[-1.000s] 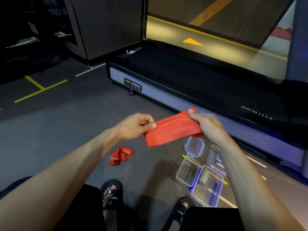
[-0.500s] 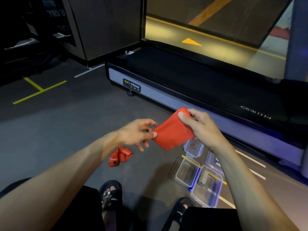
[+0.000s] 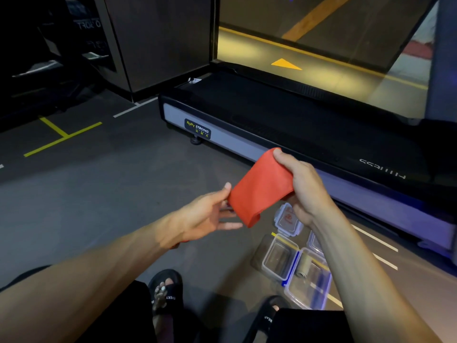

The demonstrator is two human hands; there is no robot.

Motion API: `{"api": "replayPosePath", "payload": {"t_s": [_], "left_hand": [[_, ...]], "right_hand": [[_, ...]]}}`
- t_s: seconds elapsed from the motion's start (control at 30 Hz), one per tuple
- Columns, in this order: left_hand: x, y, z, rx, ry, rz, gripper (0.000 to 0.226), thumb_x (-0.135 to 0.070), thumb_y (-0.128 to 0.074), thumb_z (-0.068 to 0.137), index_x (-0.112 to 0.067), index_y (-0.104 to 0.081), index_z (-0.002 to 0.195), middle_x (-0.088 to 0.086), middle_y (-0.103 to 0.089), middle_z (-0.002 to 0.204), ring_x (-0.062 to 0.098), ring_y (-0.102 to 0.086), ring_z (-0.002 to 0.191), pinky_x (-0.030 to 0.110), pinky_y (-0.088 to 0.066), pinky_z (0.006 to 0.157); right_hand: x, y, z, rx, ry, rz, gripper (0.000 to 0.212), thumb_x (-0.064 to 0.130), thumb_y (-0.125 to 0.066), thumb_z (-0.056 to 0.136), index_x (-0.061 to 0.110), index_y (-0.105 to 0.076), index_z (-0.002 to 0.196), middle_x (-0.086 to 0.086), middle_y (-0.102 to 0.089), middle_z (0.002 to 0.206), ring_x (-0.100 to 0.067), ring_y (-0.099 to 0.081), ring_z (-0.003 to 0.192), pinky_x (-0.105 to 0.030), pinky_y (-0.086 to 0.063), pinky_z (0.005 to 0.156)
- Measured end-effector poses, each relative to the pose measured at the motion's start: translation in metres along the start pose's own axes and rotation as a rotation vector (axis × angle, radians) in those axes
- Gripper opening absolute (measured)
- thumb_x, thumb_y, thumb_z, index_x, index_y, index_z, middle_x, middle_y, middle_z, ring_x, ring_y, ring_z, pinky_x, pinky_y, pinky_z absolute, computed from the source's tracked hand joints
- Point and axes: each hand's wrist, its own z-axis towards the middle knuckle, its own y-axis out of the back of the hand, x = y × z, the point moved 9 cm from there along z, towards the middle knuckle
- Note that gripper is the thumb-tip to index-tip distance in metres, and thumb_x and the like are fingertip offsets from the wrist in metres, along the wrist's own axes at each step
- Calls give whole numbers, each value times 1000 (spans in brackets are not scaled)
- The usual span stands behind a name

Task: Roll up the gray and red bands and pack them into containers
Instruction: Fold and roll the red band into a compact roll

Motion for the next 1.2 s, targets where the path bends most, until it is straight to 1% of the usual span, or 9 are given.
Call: {"api": "replayPosePath", "payload": {"t_s": [0.13,0.2,0.3,0.4,0.5,0.7,0.83,1.07,1.2], "left_hand": [[-6,-9,0,-25,-27,-187,72,-66,-35,98,-12,-57,140,18,-63,136,36,-62,126,55,-49,107],[-15,-7,0,-74,-72,-218,69,-65,-41,95,-13,-61,135,11,-70,126,28,-71,110,51,-56,98],[-17,-2,1,-191,-108,-225,48,-52,-51,99,-11,-65,118,4,-75,92,18,-74,83,42,-63,78],[-21,5,3,-300,-150,-196,30,-41,-54,103,-12,-63,101,-1,-70,68,11,-67,62,34,-59,65],[-33,16,3,-414,-201,-197,24,-38,-57,103,-14,-59,98,-5,-64,57,10,-62,52,29,-52,54],[-51,29,0,-543,-305,48,29,-37,-50,108,-15,-58,90,1,-59,68,14,-54,55,26,-47,50],[-66,40,-1,-586,-400,173,34,-39,-50,107,-13,-59,87,10,-52,82,23,-49,74,41,-46,71],[-75,46,3,-602,-454,300,39,-35,-50,107,-6,-66,85,5,-49,77,20,-42,75,37,-37,72],[-85,50,-5,-684,-504,376,44,-35,-53,106,-20,-54,65,-7,-37,61,12,-33,59,32,-29,59]], "right_hand": [[-4,3,0,-102,-45,74,33,48,-65,94,16,-66,88,-9,-59,77,-21,-57,70,-33,-43,64],[-4,5,1,-138,-41,102,30,46,-62,96,19,-67,83,-2,-63,71,-15,-58,65,-30,-43,58],[-7,9,3,-167,-50,150,27,45,-62,97,22,-66,86,2,-67,72,-13,-62,66,-30,-45,60],[-9,10,4,-166,-55,142,26,46,-62,97,21,-70,93,3,-75,80,-14,-69,76,-34,-52,67],[-9,9,3,-167,-40,137,26,46,-62,97,21,-71,98,4,-75,81,-14,-69,79,-32,-52,63],[-2,0,-2,-102,29,99,34,41,-58,101,13,-78,97,-6,-76,89,-17,-69,82,-32,-51,70],[1,-2,-4,-62,76,96,33,34,-55,104,9,-76,100,-7,-76,93,-16,-69,88,-33,-51,82],[-12,-1,-1,-49,14,120,37,37,-56,104,6,-72,115,-16,-73,120,-20,-68,106,-49,-46,110],[-22,2,3,-103,-38,204,37,32,-57,103,3,-69,121,-18,-72,125,-28,-67,120,-51,-43,115]]}}
